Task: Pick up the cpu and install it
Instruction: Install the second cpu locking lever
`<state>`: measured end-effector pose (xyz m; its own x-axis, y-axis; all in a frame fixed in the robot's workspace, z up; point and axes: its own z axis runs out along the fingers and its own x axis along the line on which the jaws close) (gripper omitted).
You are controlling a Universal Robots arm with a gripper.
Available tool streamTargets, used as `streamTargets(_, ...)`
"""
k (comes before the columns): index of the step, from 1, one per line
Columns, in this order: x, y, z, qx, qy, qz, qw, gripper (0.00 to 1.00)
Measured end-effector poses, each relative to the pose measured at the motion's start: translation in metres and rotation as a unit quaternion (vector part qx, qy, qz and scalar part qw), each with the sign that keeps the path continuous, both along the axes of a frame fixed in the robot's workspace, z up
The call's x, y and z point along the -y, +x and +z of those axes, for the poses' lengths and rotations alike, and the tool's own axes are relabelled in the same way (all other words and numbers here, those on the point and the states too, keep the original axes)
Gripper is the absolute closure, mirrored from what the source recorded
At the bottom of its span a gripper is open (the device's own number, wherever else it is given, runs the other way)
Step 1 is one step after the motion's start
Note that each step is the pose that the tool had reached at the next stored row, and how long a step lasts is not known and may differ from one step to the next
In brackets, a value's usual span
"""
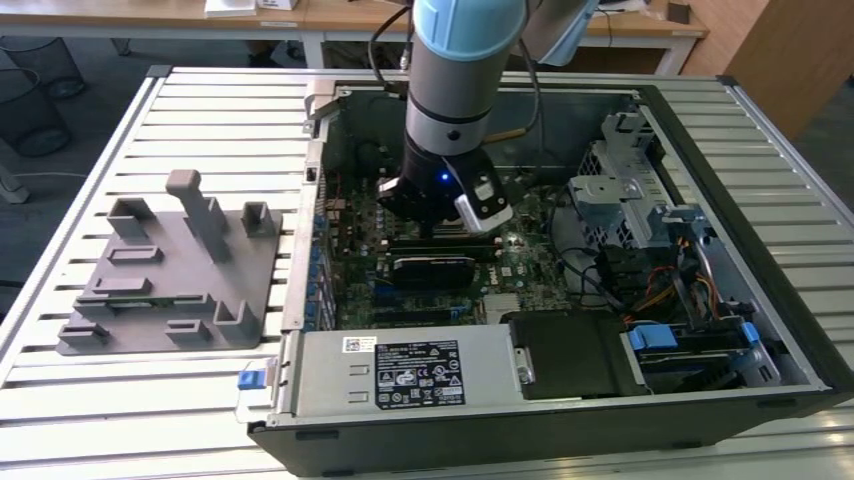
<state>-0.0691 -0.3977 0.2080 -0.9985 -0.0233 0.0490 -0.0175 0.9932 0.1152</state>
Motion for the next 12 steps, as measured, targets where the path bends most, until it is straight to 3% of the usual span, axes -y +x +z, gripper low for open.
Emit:
streamTargets(2, 0.0012, -0.0008, -0.0005, 0.0, 0.0027, 0.0, 1.0, 0.89)
streamTargets(7, 0.0048, -0.0012, -0.0013, 0.0, 0.0148, 0.0, 0.9999, 0.89)
streamTargets(12, 0.0067, -0.0015, -0.0021, 0.0, 0.0158, 0.0, 0.9999, 0.89)
